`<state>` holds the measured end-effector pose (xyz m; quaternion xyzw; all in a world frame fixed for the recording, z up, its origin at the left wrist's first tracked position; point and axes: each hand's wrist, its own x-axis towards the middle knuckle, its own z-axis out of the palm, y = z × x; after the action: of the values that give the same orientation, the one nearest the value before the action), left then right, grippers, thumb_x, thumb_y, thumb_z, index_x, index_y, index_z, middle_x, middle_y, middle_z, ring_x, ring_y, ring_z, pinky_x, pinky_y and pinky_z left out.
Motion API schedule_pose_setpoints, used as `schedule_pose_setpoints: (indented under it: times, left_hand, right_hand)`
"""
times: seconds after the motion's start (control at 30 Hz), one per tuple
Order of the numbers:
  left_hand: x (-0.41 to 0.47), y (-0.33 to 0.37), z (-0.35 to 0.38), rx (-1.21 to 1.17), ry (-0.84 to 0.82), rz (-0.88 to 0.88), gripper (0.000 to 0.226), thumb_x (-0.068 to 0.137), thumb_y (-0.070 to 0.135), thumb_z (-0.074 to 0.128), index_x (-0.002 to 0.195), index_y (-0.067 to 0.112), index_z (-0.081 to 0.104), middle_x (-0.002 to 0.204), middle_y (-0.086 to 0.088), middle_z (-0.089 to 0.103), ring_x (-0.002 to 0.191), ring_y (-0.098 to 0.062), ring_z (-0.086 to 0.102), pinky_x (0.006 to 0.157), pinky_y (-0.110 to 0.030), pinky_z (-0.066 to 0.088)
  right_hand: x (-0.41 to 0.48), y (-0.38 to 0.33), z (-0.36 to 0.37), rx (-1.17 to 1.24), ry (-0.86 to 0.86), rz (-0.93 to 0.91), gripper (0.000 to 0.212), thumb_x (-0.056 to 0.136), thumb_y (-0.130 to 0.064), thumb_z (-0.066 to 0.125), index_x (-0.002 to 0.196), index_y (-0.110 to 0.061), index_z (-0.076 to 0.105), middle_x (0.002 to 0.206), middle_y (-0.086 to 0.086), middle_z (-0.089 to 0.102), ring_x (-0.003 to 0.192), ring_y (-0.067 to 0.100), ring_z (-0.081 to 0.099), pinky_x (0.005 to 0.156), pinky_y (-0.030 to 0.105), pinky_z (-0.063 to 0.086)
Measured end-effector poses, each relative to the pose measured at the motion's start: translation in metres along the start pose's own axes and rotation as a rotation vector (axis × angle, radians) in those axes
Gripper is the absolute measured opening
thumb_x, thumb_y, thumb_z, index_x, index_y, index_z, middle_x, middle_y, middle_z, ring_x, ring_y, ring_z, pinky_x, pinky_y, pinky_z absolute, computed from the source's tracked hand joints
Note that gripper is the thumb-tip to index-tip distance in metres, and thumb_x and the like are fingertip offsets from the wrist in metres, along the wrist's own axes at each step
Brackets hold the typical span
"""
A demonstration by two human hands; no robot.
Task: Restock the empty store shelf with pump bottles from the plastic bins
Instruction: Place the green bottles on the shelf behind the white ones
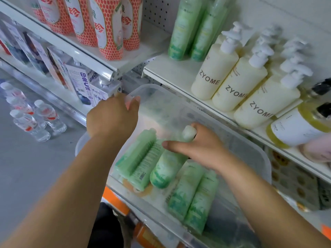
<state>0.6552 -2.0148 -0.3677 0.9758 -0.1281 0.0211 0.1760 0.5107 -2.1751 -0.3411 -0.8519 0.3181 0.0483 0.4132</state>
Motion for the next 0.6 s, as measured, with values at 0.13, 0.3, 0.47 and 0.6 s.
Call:
schedule_pose_setpoints:
  times: [0.13,0.3,0.47,0.6]
  left_hand:
    - [-0.002,-0.001,-0.003,-0.05,-0.006,-0.033,0.053,0.1,0.058,0.021,0.104,0.02,0.057,0.084,-0.005,0.059,0.074,-0.029,0.048,0.064,-0.035,0.035]
    - [-0.005,-0.002,-0.006,-0.069,0.002,-0.036,0.055,0.1,0.057,0.022,0.112,0.018,0.059,0.091,-0.007,0.061,0.073,-0.028,0.045,0.063,-0.035,0.037]
    - [-0.007,-0.003,-0.006,-0.078,0.021,-0.006,0.055,0.1,0.056,0.024,0.11,0.015,0.059,0.101,-0.011,0.065,0.089,-0.033,0.06,0.064,-0.035,0.035]
    - [-0.007,-0.002,-0.005,-0.049,-0.005,0.018,0.053,0.099,0.056,0.025,0.114,0.016,0.057,0.111,-0.009,0.064,0.102,-0.032,0.06,0.067,-0.036,0.033]
  right_hand:
    - [-0.017,-0.028,-0.026,0.052,0.134,-0.136,0.057,0.057,-0.059,0.091,0.085,-0.019,0.062,0.082,-0.005,0.071,0.077,0.008,0.069,0.067,0.027,0.053]
    - [-0.01,-0.075,-0.048,-0.01,0.28,-0.243,0.058,0.054,-0.067,0.089,0.083,-0.024,0.063,0.079,-0.011,0.069,0.069,0.002,0.065,0.063,0.025,0.05]
    - [0.001,-0.125,-0.072,-0.016,0.291,-0.341,0.061,0.055,-0.069,0.087,0.096,-0.027,0.067,0.095,-0.013,0.072,0.087,0.005,0.07,0.077,0.033,0.059]
    - [0.018,-0.167,-0.096,-0.096,0.308,-0.399,0.069,0.05,-0.073,0.086,0.098,-0.024,0.074,0.096,-0.008,0.077,0.088,0.012,0.074,0.079,0.042,0.062]
